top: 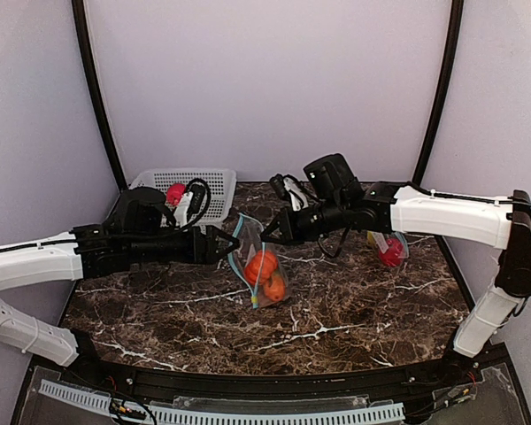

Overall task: Place the food in the zip-top bag and seal the zipper
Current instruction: Adjust the zipper food storage bag at the center of the board.

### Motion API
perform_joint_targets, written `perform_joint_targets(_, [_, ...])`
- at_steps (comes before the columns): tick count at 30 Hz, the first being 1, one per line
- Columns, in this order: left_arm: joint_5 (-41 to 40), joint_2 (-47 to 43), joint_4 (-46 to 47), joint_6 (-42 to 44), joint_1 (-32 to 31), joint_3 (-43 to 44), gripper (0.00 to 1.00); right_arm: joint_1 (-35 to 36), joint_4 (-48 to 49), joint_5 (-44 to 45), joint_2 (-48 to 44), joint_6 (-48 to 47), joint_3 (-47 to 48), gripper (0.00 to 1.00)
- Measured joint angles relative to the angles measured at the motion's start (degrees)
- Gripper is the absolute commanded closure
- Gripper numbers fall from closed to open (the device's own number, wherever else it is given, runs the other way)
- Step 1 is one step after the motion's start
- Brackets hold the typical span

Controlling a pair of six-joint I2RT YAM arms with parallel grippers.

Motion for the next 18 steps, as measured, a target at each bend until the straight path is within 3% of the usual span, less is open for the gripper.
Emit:
perform_joint_targets(9, [1.2,4.0,3.6,-8.5,0.0,-6.7,0.28,0.0,0.0,0.2,0.0,0.0,0.0,1.0])
perform_joint_targets(11, [2.2,5.3,5.5,-9.7,0.0,-6.7,0.35,0.0,0.0,0.3,0.0,0.0,0.0,1.0])
perform_joint_targets(18, [5.3,9.3,11.6,-13.0,0.0,-6.8,0.71,0.0,0.0,0.5,0.0,0.0,0.0,1.0])
